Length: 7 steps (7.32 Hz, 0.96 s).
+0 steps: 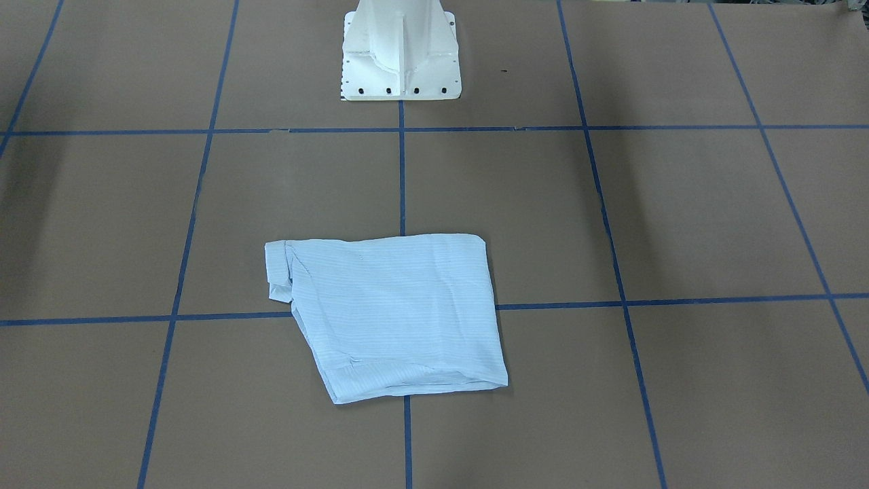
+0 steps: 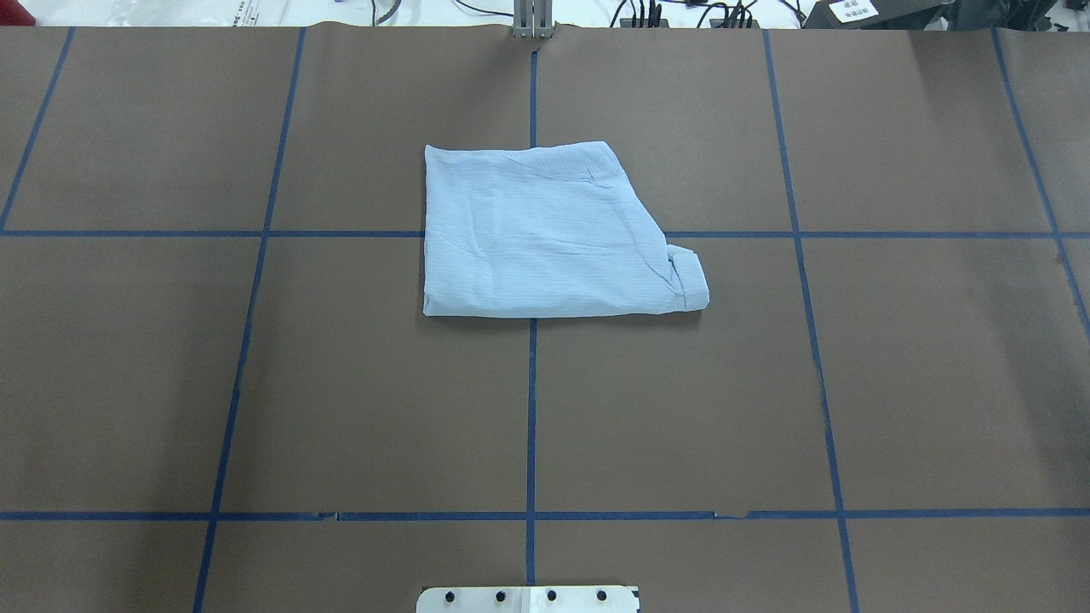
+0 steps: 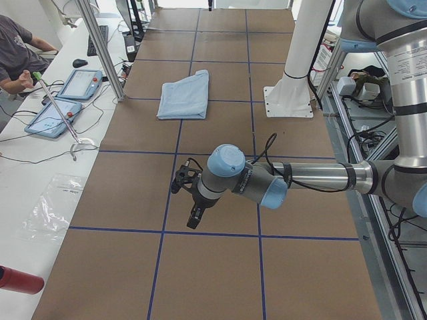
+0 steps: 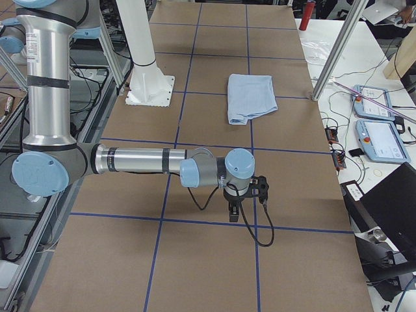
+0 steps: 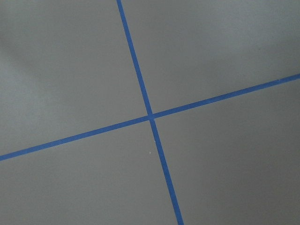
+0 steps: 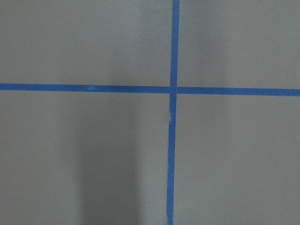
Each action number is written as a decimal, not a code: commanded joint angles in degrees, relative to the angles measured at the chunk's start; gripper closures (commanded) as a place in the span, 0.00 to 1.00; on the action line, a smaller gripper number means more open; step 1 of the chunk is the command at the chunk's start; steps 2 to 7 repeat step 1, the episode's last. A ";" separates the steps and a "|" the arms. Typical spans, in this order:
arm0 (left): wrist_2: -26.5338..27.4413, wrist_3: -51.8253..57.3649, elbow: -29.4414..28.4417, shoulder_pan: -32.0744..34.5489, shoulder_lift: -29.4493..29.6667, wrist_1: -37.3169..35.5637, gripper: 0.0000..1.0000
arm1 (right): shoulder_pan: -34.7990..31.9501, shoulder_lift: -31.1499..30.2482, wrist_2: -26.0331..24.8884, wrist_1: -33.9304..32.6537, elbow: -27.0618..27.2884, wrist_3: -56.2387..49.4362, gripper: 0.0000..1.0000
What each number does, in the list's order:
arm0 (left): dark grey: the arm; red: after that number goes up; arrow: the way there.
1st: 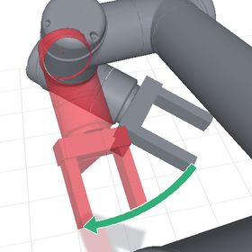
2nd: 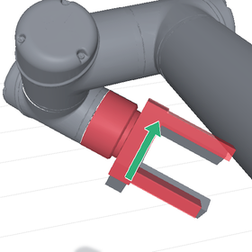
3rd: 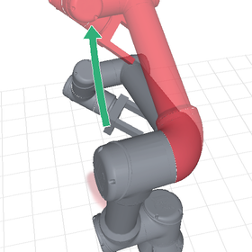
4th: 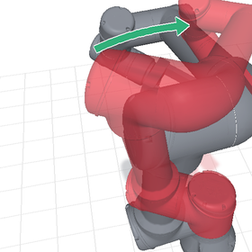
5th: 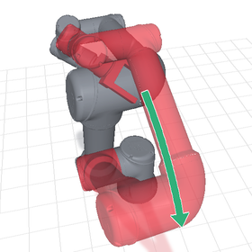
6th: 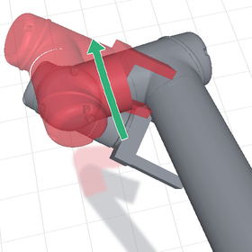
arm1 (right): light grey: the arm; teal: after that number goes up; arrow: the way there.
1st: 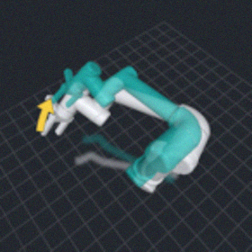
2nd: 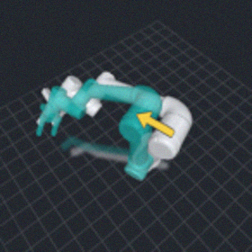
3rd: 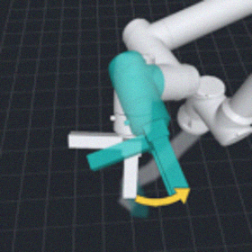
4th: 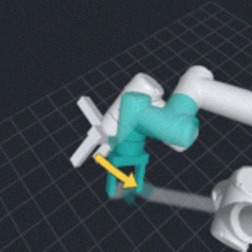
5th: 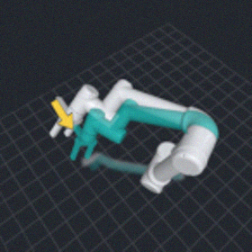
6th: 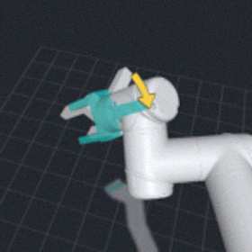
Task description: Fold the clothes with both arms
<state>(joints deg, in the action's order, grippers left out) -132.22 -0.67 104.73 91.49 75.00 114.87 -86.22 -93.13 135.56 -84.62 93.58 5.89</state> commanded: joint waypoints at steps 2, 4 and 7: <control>0.29 0.14 0.04 0.00 0.05 0.00 0.00 | 0.00 0.06 -0.12 0.07 0.02 0.00 0.00; 0.29 0.14 0.04 0.00 0.05 0.00 0.00 | 0.00 0.06 -0.12 0.07 0.02 0.00 0.00; 0.29 0.14 0.04 0.00 0.05 0.00 0.00 | 0.00 0.06 -0.12 0.07 0.02 0.00 0.00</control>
